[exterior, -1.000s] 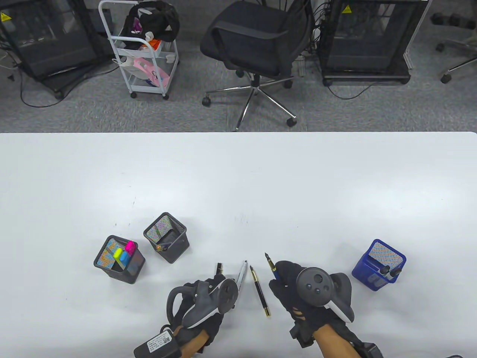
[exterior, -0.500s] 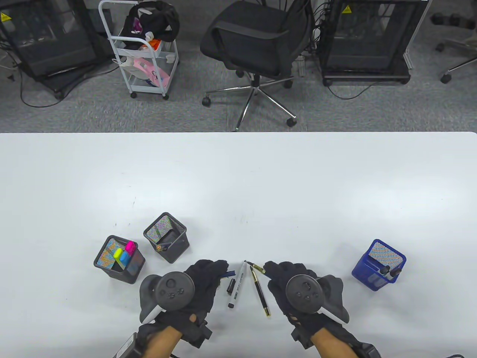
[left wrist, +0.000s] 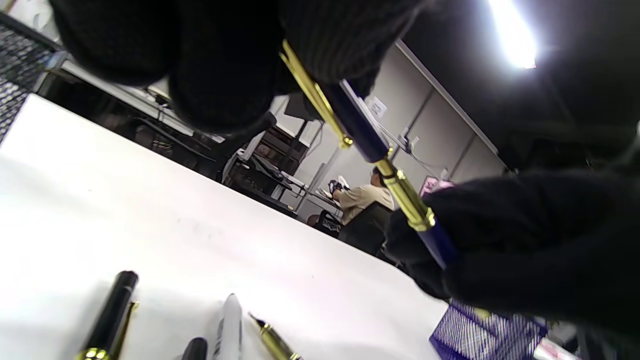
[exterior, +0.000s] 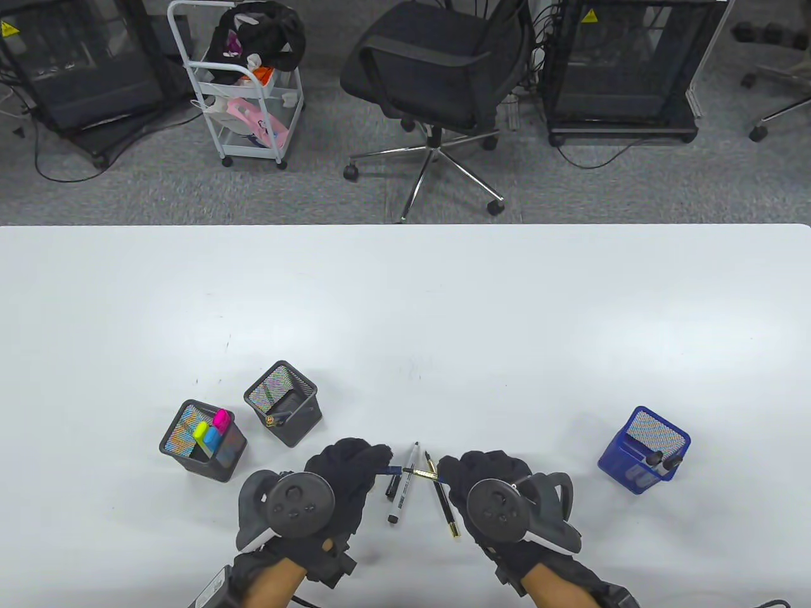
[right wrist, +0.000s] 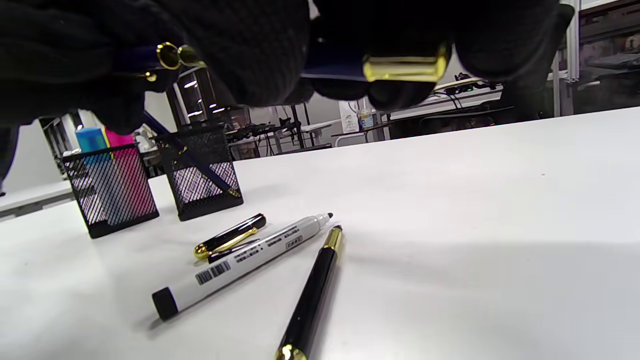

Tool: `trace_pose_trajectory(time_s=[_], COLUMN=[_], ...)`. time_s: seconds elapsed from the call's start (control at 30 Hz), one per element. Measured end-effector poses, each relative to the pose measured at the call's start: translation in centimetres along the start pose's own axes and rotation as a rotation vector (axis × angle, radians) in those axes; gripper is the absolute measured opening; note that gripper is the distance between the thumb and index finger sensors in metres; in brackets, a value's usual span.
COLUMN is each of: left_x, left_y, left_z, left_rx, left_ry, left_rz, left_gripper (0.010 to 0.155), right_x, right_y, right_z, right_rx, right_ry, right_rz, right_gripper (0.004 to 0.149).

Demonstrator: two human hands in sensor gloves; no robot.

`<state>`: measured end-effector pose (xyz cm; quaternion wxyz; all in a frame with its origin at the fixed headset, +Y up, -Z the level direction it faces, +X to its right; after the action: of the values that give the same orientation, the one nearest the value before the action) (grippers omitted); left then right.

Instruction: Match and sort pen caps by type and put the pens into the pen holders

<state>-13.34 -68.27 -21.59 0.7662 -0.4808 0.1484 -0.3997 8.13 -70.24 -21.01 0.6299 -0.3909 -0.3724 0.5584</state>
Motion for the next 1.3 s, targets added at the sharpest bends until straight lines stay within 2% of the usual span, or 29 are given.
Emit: trace_pose_trajectory(time_s=[0.23, 0.27, 0.33, 0.4, 0.47, 0.6, 0.67, 0.7, 0.77, 0.87, 1.0, 1.13, 1.3], left_x=[1.6, 1.6, 1.4, 0.6, -0.2, -1.5, -3.3, -4.9, -8.0, -12.5, -16.1, -16.3, -14.2], left_y=[0.3, 0.3, 0.6, 0.8, 1.0, 0.8, 0.8, 0.7, 0.8, 1.4, 2.2, 2.9, 4.0], left_z=[1.9, 1.8, 1.6, 1.7, 2.3, 2.6, 2.8, 3.0, 2.9, 2.1, 1.3, 0.3, -1.8], left_rx=[0.108, 0.084, 0.077, 0.064, 0.089, 0.086, 0.037, 0.029, -0.010, -0.112, -0.252, -0.375, -0.456], left_ry=[0.019, 0.027, -0.032, -0.132, -0.124, -0.157, -0.054, 0.033, 0.119, 0.158, 0.266, 0.337, 0.405], left_rz=[-0.063, -0.046, -0.047, 0.011, 0.030, 0.062, 0.064, 0.111, 0.195, 0.271, 0.349, 0.348, 0.275], left_gripper=[0.045, 0.045, 0.044, 0.043, 0.042, 0.041, 0.041, 0.041, 0.040, 0.041, 0.041, 0.042, 0.041], right_x=[0.4, 0.3, 0.4, 0.7, 0.9, 0.6, 0.9, 1.1, 1.0, 0.7, 0.7, 0.7, 0.7], right_y=[-0.1, -0.1, -0.1, 0.0, 0.0, 0.1, 0.1, 0.1, 0.0, -0.2, -0.4, -0.4, -0.4], right_z=[1.3, 1.3, 1.2, 1.6, 1.6, 1.3, 0.8, 0.1, -1.0, -2.3, -2.8, -3.0, -3.2], right_rx=[0.062, 0.052, 0.064, 0.053, 0.048, 0.022, -0.010, -0.037, -0.081, -0.118, -0.124, -0.130, -0.139], right_ry=[0.044, 0.033, 0.036, 0.092, 0.081, 0.152, 0.171, 0.158, 0.159, 0.171, 0.163, 0.157, 0.157], right_rz=[-0.040, -0.039, -0.059, -0.096, -0.139, -0.120, -0.149, -0.151, -0.143, -0.119, -0.115, -0.110, -0.098], right_gripper=[0.049, 0.049, 0.048, 0.047, 0.047, 0.050, 0.061, 0.064, 0.065, 0.064, 0.064, 0.064, 0.064])
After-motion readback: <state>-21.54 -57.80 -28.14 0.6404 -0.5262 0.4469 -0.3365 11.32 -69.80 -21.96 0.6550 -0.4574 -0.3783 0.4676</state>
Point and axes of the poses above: the tracker on the back of each hand, its own z axis roughly to the thumb side, its own y axis roughly from the wrist to the fingertips, x = y × z, the point moved 3 cm from there along y, roughly from the wrist to the fingertips, and after that the axes turned 11 degrees about -y, right-handed, at the moved point
